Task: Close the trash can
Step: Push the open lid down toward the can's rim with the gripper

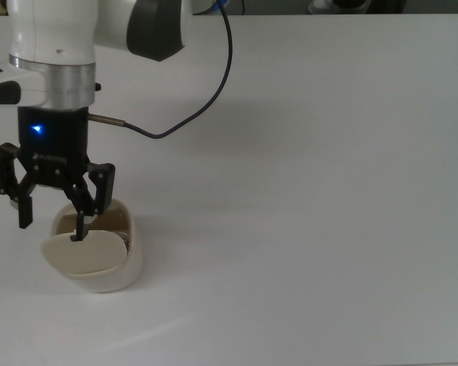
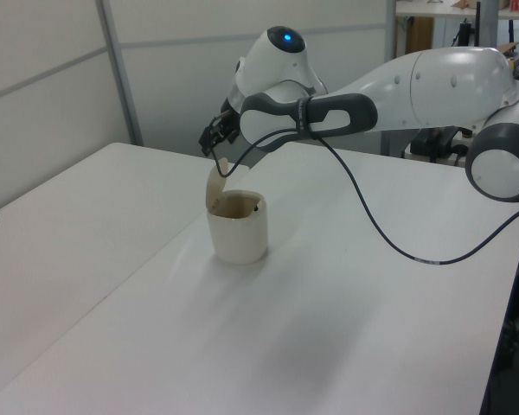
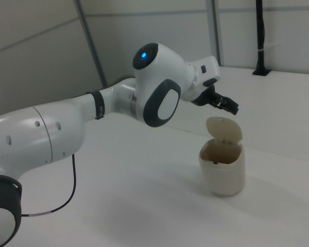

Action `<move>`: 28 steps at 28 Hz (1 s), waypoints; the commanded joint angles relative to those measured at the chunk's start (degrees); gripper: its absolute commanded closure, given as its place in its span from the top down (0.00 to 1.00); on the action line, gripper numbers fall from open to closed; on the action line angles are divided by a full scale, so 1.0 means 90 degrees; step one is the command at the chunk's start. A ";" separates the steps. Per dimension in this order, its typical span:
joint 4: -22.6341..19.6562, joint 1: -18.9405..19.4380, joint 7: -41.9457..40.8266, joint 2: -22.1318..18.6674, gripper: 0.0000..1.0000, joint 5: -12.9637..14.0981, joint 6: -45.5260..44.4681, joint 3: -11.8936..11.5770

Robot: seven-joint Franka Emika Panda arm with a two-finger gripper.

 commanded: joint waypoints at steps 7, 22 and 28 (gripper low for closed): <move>0.0095 0.0094 0.0438 0.0299 0.00 -0.0265 0.0465 -0.0040; 0.0066 0.0104 0.0390 0.0329 0.00 -0.0480 0.0378 -0.0031; 0.0027 0.0094 0.0001 0.0329 0.00 -0.0481 -0.0255 -0.0021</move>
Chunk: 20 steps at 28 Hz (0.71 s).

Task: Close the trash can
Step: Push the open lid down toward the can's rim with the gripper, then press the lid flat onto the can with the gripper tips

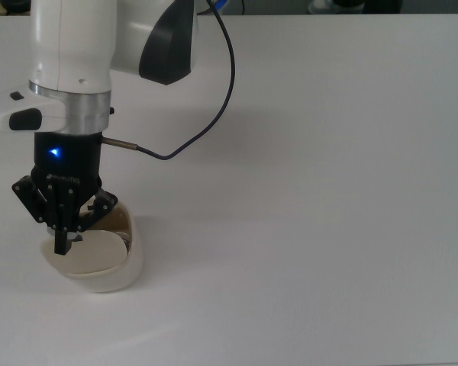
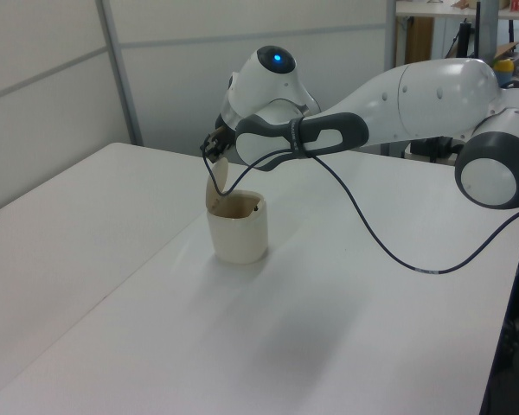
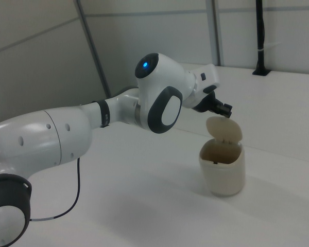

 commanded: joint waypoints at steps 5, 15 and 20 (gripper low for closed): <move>0.0001 0.0035 -0.0621 -0.0014 0.00 0.0007 -0.1173 -0.0011; -0.0067 0.0016 -0.1422 -0.0121 0.00 0.0358 -0.2306 0.0067; -0.0165 -0.0023 -0.1520 -0.0102 0.00 0.0398 -0.2375 0.0067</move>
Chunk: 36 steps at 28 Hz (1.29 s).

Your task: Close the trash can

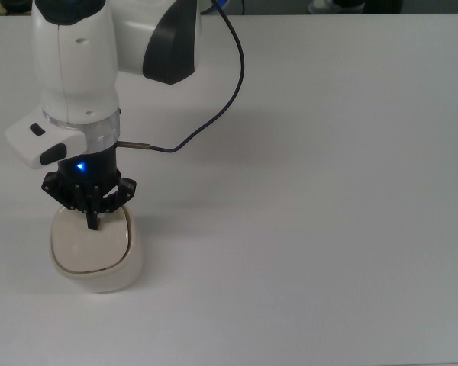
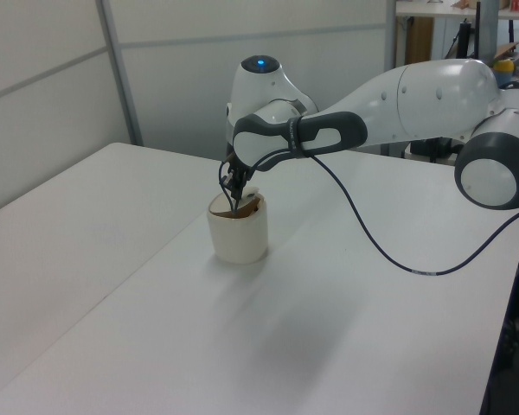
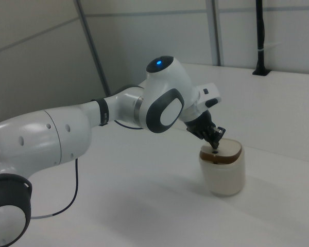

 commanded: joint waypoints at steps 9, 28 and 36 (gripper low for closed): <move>-0.0355 -0.0029 -0.0409 -0.0053 0.00 0.0141 -0.0187 0.0002; -0.0522 -0.0019 -0.0282 -0.0063 0.00 0.0403 -0.0177 0.0012; -0.0365 -0.0019 0.0128 -0.0531 0.46 0.0766 -0.0167 -0.0047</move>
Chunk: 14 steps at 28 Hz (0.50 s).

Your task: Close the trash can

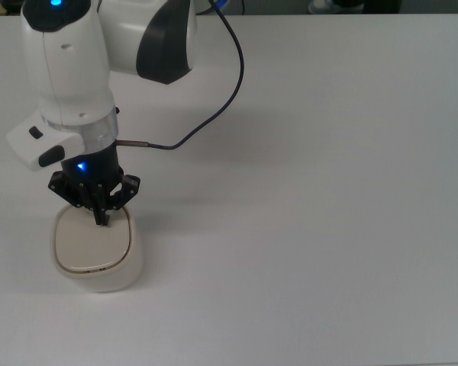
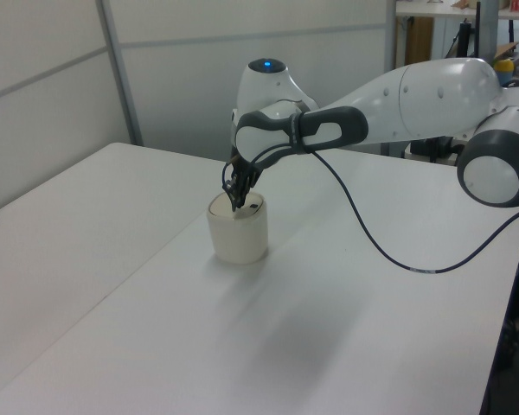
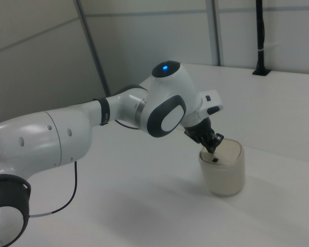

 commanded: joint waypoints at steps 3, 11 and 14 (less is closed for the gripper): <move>-0.0157 0.0020 0.0417 -0.0570 0.84 0.0105 -0.0092 -0.0072; -0.0147 0.0020 0.0457 -0.0971 1.00 -0.0207 -0.0949 -0.0199; -0.0147 0.0020 0.0437 -0.1185 1.00 -0.0451 -0.1633 -0.0189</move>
